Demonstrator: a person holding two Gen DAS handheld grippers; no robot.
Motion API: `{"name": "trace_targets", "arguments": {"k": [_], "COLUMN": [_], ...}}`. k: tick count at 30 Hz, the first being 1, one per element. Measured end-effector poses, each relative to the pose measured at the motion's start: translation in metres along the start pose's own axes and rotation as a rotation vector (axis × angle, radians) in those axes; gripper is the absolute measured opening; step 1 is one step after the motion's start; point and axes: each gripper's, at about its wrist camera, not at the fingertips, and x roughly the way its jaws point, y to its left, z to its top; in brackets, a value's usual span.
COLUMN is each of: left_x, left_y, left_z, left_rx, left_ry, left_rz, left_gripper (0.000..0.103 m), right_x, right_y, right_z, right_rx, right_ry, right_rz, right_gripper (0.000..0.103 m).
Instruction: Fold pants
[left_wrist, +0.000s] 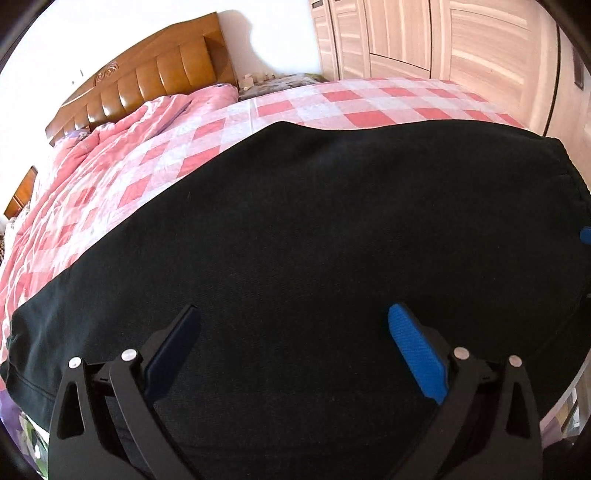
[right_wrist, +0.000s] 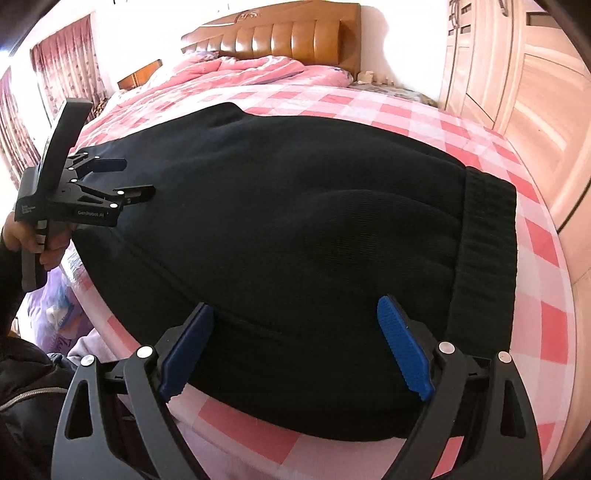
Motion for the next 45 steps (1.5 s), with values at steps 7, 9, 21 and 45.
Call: {"name": "trace_targets", "arguments": {"k": [7, 9, 21, 45], "left_x": [0.000, 0.001, -0.020, 0.076], "left_y": [0.001, 0.001, 0.034, 0.228], "left_z": [-0.003, -0.003, -0.006, 0.022], "left_rx": [-0.015, -0.021, -0.057, -0.363], "left_ry": [-0.012, -0.012, -0.065, 0.108], "left_rz": [-0.037, -0.046, 0.003, 0.092], "left_gripper": [0.102, 0.102, 0.102, 0.102], "right_x": [-0.006, -0.006, -0.001, 0.185], "right_y": [0.006, 0.009, 0.043, 0.180], "right_z": [-0.002, 0.000, 0.057, 0.217], "right_rx": [0.030, 0.029, 0.042, -0.174], "right_ry": [0.001, 0.012, 0.003, 0.070], "right_rz": [-0.038, -0.057, -0.118, 0.104], "right_gripper": [0.087, 0.087, 0.092, 0.099]}}
